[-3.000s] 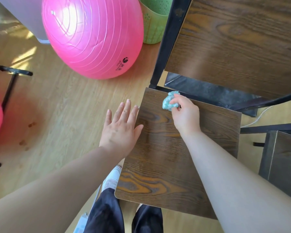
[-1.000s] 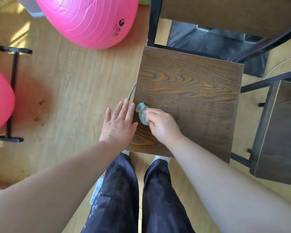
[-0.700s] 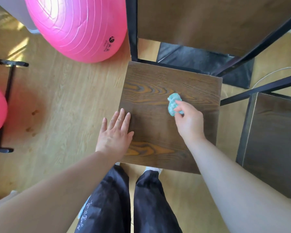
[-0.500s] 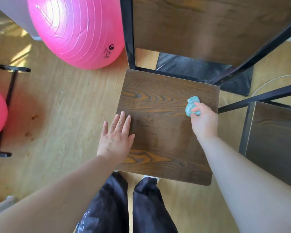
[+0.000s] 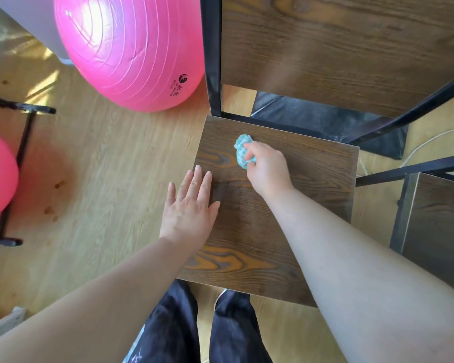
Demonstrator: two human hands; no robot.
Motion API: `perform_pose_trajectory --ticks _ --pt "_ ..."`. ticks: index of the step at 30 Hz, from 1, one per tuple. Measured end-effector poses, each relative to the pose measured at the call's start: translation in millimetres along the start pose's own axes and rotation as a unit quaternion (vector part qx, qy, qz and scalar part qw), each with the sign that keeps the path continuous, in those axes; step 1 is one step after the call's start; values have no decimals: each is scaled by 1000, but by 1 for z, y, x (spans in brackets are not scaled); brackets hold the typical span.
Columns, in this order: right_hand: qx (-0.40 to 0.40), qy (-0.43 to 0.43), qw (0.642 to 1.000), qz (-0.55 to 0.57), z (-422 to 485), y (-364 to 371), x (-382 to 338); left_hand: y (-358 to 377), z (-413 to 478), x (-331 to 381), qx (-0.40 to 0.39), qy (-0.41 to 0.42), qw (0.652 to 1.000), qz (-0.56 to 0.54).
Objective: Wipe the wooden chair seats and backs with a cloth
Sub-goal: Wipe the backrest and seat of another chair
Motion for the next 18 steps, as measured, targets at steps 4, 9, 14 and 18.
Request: perform_pose_trajectory --ticks 4,9,14,18 --pt "-4 -7 1000 -4 -2 -2 -1 -8 15 4 5 -2 1000 -4" --pt "-20 -72 997 6 -33 16 -11 -9 22 2 0 1 1000 8" --pt "-56 -159 984 57 -91 50 -21 -1 5 -11 -14 3 1000 11" --pt "-92 -170 978 82 -121 64 -19 5 -10 -20 -23 -4 999 23"
Point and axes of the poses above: each hand's wrist, its own z-axis towards the middle knuckle, its own y-axis out of the palm, x = y × z, the point moved 4 cm from there along z, towards the middle knuckle, and after that the axes turned 7 degrees about -y, right-handed, at the moved point
